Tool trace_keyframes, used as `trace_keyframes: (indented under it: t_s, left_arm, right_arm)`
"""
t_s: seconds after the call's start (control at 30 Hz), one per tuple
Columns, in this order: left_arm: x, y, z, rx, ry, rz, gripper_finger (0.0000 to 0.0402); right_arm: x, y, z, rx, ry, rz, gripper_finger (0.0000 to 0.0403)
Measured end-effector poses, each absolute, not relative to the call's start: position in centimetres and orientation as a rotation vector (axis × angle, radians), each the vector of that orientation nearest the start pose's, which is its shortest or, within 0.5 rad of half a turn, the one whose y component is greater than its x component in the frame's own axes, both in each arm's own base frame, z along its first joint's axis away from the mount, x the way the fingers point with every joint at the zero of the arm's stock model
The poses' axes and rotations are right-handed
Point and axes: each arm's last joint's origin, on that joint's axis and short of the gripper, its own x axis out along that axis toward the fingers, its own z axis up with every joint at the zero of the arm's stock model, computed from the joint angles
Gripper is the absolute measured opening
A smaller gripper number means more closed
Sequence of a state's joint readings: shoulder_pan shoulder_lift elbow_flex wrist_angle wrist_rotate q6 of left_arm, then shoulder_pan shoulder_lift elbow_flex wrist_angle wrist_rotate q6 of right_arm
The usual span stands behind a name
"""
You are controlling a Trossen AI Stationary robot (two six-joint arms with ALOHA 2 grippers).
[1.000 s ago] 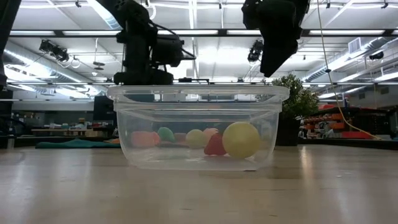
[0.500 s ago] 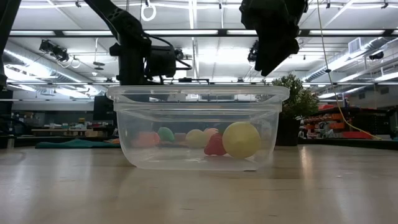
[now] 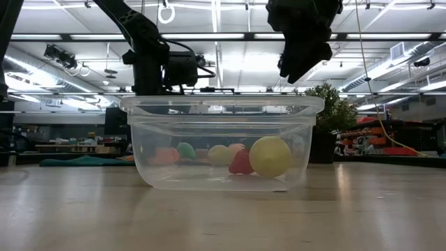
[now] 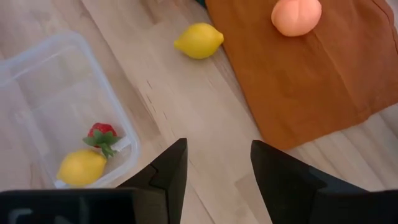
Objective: Pick and placing Produce into tupperware
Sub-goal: Put the orange carrot into the transparent container
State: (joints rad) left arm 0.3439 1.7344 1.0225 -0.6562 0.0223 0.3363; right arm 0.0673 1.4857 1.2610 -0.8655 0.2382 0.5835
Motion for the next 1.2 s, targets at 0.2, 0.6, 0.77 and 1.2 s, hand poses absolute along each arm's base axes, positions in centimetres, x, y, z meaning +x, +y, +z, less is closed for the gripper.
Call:
trace_keyframes:
  t_s: [0.2,0.6,0.77,1.2]
  left_arm:
    - [28.94,10.28,15.46,0.029,1.371,0.037,0.0261]
    - [28.93,10.23,15.46,0.015,1.368,0.025,0.0196]
    - [28.91,10.22,15.46,0.013,1.371,0.024,0.0180]
    - [28.61,10.11,15.80,-0.005,1.392,0.029,0.0177]
  right_arm:
    - [29.41,1.30,28.56,0.359,0.991,-0.460,0.0147]
    - [29.41,1.30,28.55,0.359,0.991,-0.460,0.0146]
    - [29.41,1.30,28.55,0.359,0.991,-0.460,0.0146]
    - [29.40,1.29,28.55,0.357,0.993,-0.460,0.0146]
